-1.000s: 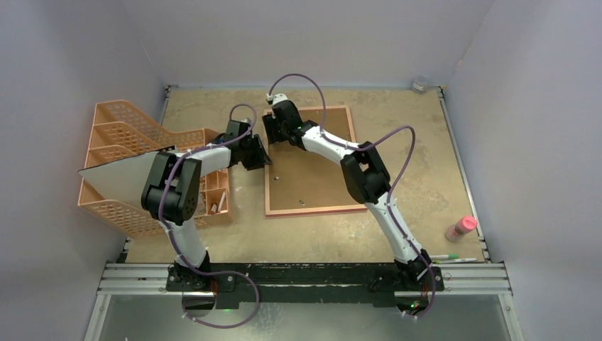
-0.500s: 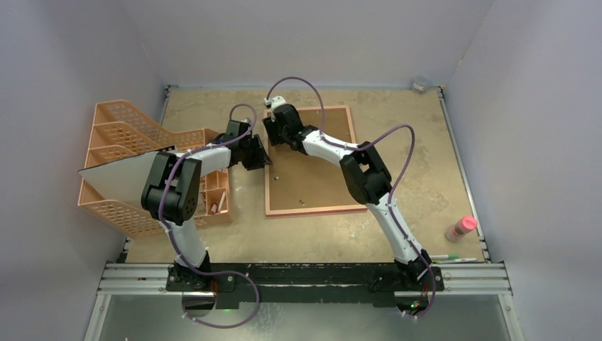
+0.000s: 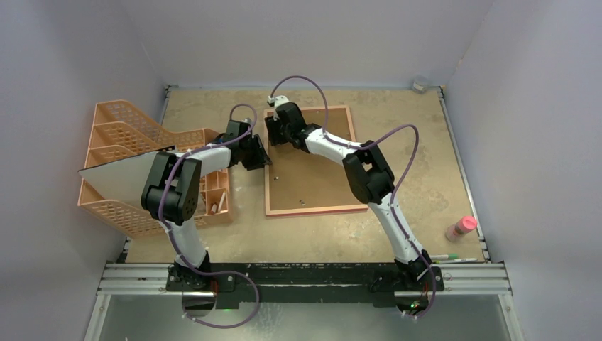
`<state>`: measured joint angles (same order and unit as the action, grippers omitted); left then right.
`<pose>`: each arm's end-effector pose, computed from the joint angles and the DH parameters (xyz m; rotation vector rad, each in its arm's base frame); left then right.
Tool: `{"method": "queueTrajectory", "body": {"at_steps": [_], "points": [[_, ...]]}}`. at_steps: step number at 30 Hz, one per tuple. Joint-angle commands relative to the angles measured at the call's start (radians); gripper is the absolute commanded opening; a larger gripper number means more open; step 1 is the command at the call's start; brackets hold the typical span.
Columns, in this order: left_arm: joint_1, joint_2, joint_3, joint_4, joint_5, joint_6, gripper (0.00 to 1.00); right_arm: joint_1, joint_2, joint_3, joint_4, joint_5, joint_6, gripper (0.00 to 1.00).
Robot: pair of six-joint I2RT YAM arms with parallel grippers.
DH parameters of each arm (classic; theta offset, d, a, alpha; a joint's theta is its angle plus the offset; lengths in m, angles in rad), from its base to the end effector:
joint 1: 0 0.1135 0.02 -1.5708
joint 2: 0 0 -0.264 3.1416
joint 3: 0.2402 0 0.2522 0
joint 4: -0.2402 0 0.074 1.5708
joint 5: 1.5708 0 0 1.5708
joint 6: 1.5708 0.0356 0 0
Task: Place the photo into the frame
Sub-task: Install the photo frame at the center of the board.
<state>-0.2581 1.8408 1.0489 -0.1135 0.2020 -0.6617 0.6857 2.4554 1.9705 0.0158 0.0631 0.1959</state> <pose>0.3583 -0.1020 0.1501 -0.4256 2.5278 -0.6256 0.4400 0.3571 0.1702 -0.4637 2.0215 0.4843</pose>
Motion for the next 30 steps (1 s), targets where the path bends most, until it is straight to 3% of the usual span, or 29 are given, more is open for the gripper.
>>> {"method": "queueTrajectory", "body": {"at_steps": [1, 22, 30], "points": [[-0.001, 0.036, -0.022, -0.073, -0.055, 0.04, 0.35, 0.002, -0.053, -0.004, -0.091, -0.033, 0.052, 0.51], [-0.001, 0.038, -0.01, -0.079, -0.064, 0.055, 0.35, 0.003, -0.003, -0.033, -0.112, 0.021, -0.062, 0.29], [-0.001, 0.043, -0.004, -0.081, -0.07, 0.055, 0.35, 0.017, 0.001, -0.086, -0.079, 0.006, -0.107, 0.29]]}}
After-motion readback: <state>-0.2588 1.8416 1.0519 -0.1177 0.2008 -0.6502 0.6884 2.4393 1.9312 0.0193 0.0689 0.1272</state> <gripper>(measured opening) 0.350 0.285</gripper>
